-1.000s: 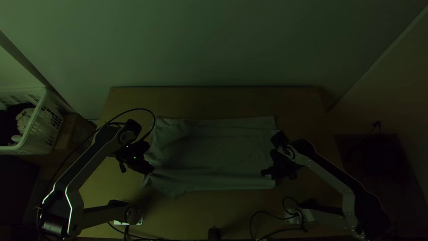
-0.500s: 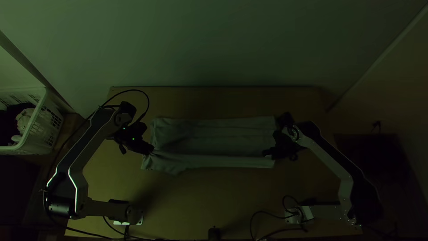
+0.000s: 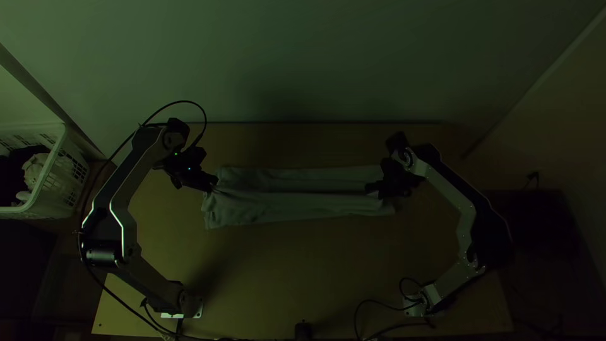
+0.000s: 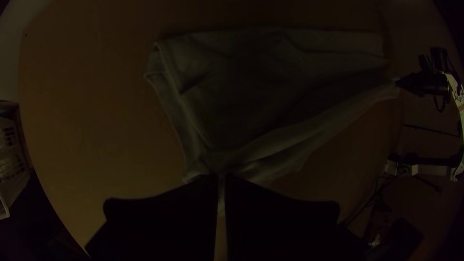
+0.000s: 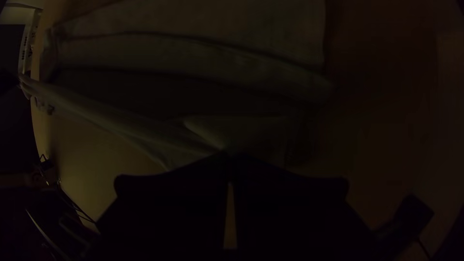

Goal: Fold the t-shirt

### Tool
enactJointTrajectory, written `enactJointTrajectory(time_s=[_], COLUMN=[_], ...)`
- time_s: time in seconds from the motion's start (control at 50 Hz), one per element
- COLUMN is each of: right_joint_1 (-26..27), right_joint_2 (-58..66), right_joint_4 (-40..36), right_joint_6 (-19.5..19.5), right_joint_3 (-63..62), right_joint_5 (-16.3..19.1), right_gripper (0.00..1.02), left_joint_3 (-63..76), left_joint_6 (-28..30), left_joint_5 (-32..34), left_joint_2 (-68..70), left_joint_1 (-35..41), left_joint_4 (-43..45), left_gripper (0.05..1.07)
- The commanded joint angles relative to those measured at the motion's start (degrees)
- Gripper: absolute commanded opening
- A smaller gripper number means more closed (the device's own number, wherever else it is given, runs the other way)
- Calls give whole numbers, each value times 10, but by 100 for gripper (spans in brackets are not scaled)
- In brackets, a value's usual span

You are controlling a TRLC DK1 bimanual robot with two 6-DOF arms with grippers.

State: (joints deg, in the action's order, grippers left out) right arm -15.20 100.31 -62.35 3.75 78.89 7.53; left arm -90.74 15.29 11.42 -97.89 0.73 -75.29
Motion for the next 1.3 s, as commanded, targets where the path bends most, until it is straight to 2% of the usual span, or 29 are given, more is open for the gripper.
enactJointTrajectory(time_s=[0.0,0.5,0.54,0.56,0.58,0.6,0.64,0.7,0.74,0.9,1.04,1.12,1.14,1.2,1.24,1.28], right_joint_1=[15,40,40,40,41,41,42,45,49,64,69,74,76,89,96,98], right_joint_2=[48,193,204,209,212,216,219,219,216,207,180,150,144,125,112,98], right_joint_4=[-1,-1,-4,-8,-13,-19,-21,-22,-22,-15,-2,12,14,14,14,11], right_joint_6=[-13,-19,-18,-17,-16,-17,-24,-37,-39,-41,-63,-66,-65,-63,-60,-59], right_joint_3=[48,224,242,251,260,268,277,278,275,272,249,233,231,231,234,237], right_joint_5=[-9,-9,-9,-9,-9,-9,-9,-9,-11,-78,-148,-135,-122,-49,-22,-9], right_gripper=[3,3,12,22,31,40,55,76,83,89,99,99,99,99,99,99], left_joint_3=[-44,-165,-170,-174,-175,-176,-176,-177,-177,-168,-135,-107,-99,-76,-64,-51], left_joint_6=[12,5,0,-7,-12,-16,-20,-27,-28,-30,-14,11,18,22,24,27], left_joint_5=[4,13,15,15,19,26,34,55,73,131,173,202,208,222,233,247], left_joint_2=[-36,-154,-159,-162,-163,-164,-163,-163,-162,-147,-125,-106,-100,-90,-88,-88], left_joint_1=[-6,-13,-14,-15,-17,-19,-22,-30,-37,-76,-114,-134,-139,-153,-163,-170], left_joint_4=[-3,8,11,15,16,16,17,21,22,25,39,47,51,64,66,67], left_gripper=[8,8,11,19,34,56,105,103,103,103,103,103,103,103,103,103])
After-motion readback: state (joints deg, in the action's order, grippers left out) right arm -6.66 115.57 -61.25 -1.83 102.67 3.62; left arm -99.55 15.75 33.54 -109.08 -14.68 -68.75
